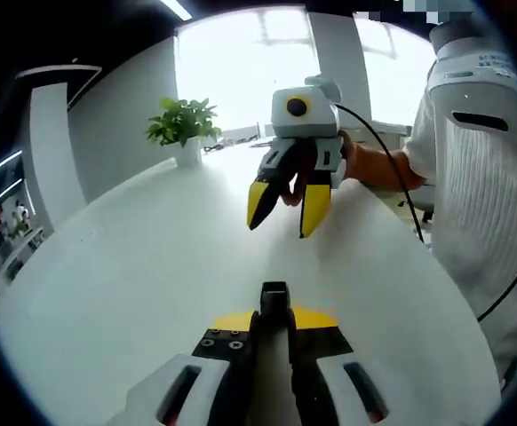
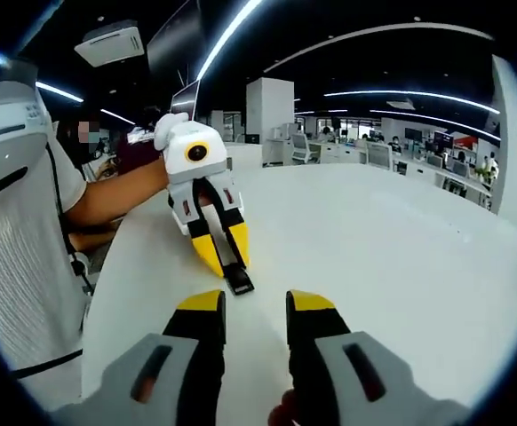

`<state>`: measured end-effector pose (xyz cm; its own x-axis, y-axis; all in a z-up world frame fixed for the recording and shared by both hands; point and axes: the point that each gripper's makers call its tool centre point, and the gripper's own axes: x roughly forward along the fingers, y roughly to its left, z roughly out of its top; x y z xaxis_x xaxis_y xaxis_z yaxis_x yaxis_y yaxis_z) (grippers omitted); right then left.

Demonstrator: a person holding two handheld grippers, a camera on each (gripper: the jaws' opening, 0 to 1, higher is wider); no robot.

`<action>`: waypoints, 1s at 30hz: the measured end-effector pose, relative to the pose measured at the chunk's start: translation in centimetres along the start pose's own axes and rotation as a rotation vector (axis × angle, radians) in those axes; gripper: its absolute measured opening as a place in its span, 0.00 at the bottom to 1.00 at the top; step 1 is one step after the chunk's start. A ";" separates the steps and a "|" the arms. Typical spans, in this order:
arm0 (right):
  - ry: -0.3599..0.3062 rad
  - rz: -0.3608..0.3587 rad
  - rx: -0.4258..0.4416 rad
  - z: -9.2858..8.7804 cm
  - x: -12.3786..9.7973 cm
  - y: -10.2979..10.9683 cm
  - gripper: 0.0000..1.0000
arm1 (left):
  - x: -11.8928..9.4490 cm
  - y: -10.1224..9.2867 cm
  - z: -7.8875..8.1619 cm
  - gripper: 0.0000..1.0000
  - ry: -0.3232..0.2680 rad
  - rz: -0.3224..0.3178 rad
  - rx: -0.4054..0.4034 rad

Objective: Snap the two parts of the plastic buckle together until the buckle closes and remains connected.

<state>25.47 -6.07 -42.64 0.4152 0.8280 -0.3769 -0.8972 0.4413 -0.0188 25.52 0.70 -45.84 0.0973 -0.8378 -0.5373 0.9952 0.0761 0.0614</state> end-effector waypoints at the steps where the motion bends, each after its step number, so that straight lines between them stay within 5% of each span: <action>1: -0.006 -0.004 0.009 0.0 -0.1 -0.1 0.24 | 0.0 0.2 0.0 0.12 0.003 0.000 -0.001; 30: -0.027 -0.069 0.106 -1.4 -1.8 -1.7 0.25 | 0.9 6.0 0.2 0.12 0.086 0.002 0.022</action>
<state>26.03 -8.83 -43.25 0.4808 0.8029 -0.3525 -0.8459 0.5305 0.0546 31.60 0.29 -45.80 0.1003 -0.7882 -0.6072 0.9947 0.0649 0.0800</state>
